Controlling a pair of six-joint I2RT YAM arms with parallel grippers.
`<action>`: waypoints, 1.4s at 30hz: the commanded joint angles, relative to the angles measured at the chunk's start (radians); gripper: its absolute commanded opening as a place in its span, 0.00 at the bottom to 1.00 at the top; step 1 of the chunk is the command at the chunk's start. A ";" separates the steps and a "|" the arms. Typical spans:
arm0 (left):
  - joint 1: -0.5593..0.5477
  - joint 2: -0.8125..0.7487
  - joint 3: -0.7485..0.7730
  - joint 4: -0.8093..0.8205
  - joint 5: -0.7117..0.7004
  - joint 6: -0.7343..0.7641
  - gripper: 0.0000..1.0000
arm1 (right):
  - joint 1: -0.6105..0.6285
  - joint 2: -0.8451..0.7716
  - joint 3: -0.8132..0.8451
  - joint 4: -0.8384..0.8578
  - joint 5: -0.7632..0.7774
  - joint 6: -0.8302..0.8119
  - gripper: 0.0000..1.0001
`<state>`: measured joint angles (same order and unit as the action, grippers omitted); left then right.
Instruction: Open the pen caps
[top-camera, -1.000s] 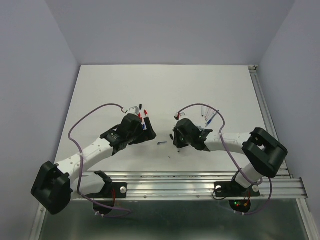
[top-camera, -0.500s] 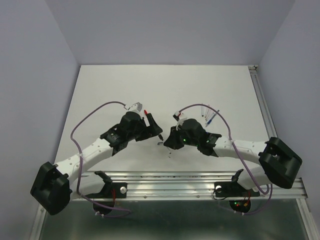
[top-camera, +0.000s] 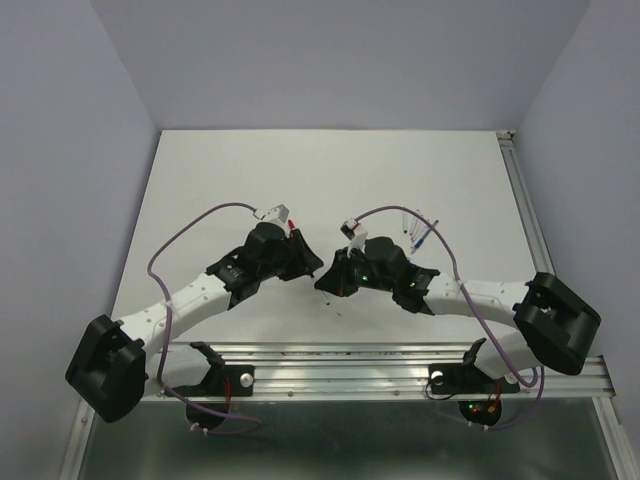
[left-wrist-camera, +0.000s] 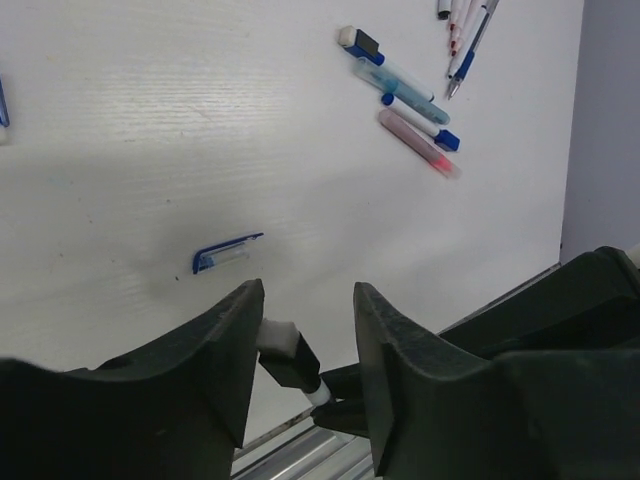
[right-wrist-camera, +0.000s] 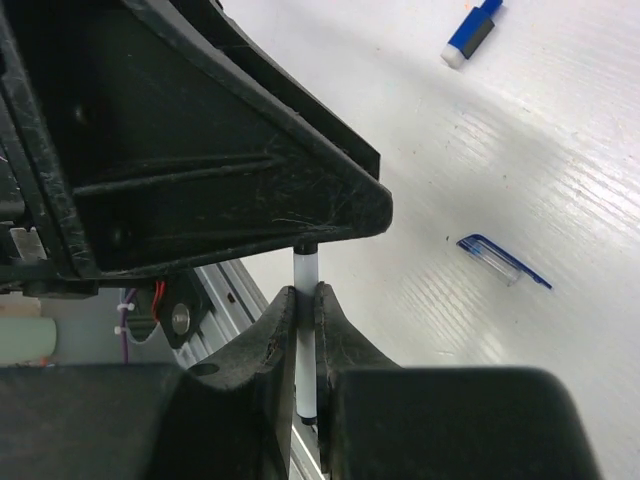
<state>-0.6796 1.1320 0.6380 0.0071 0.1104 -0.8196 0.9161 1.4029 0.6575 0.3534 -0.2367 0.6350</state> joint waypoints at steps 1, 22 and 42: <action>-0.006 -0.009 0.042 0.039 0.021 0.004 0.44 | 0.012 0.011 0.008 0.090 -0.003 0.020 0.05; -0.011 -0.063 0.052 0.044 -0.006 -0.013 0.00 | 0.046 0.100 0.096 0.047 -0.012 0.002 0.36; 0.284 0.094 0.335 0.082 -0.138 0.139 0.00 | 0.434 0.018 -0.064 -0.003 0.183 0.170 0.01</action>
<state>-0.3996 1.2583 0.9367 0.0544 -0.0177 -0.7269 1.3647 1.4693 0.6186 0.3481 -0.1184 0.7395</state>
